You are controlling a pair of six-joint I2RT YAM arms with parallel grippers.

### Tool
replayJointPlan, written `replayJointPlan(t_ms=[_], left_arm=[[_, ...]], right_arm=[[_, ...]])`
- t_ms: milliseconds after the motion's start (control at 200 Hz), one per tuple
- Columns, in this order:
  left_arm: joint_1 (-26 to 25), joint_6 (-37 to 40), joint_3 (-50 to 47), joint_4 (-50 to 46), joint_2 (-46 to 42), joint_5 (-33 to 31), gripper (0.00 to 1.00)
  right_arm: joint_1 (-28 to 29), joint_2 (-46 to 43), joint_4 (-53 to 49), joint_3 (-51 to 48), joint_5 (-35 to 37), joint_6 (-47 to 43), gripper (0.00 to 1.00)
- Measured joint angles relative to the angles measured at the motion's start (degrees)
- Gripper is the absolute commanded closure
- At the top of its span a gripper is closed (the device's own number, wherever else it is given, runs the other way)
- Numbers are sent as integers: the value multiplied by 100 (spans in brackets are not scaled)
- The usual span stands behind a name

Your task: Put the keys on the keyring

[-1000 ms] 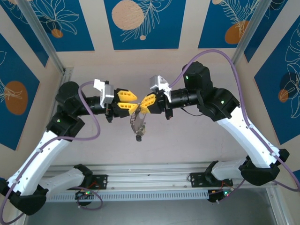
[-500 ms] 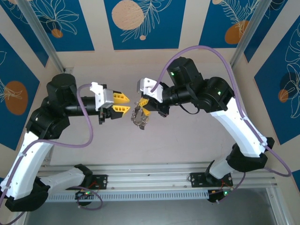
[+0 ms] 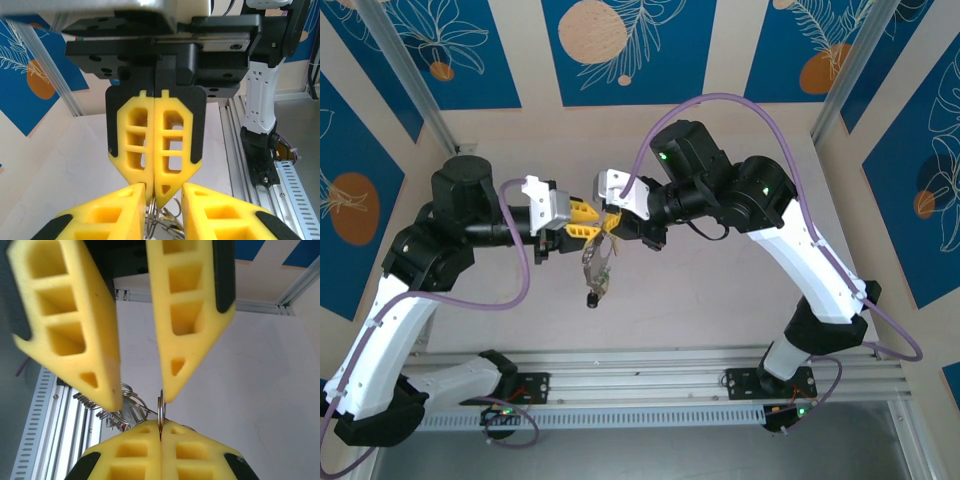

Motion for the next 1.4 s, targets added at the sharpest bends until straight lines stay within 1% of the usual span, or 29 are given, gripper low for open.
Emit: replayJointPlan(t_ms=[370, 450, 495, 920, 1140, 1170, 1225, 1400], left_arm=[[0, 109, 0, -105, 105, -103, 76], [-4, 136, 0, -125, 111, -94, 86], [-11, 162, 0, -142, 111, -87, 89], [-79, 254, 0, -234, 160, -111, 87], [-170, 297, 2, -273, 192, -262, 86], [-186, 297, 4, -275, 195, -291, 90], [-214, 319, 26, -313, 210, -323, 100], [-299, 435, 90, -437, 273, -457, 100]], right_arm=[[31, 0, -13, 15, -127, 0, 100], [31, 0, -33, 15, -122, -2, 100], [31, 2, -37, 15, -118, -2, 100], [57, 2, -116, 15, -44, -7, 100], [68, 2, -186, 15, 59, -48, 100], [68, 2, -190, 15, 68, -52, 100], [68, 2, -195, 13, 85, -68, 100], [72, -11, -229, -46, 155, -109, 100]])
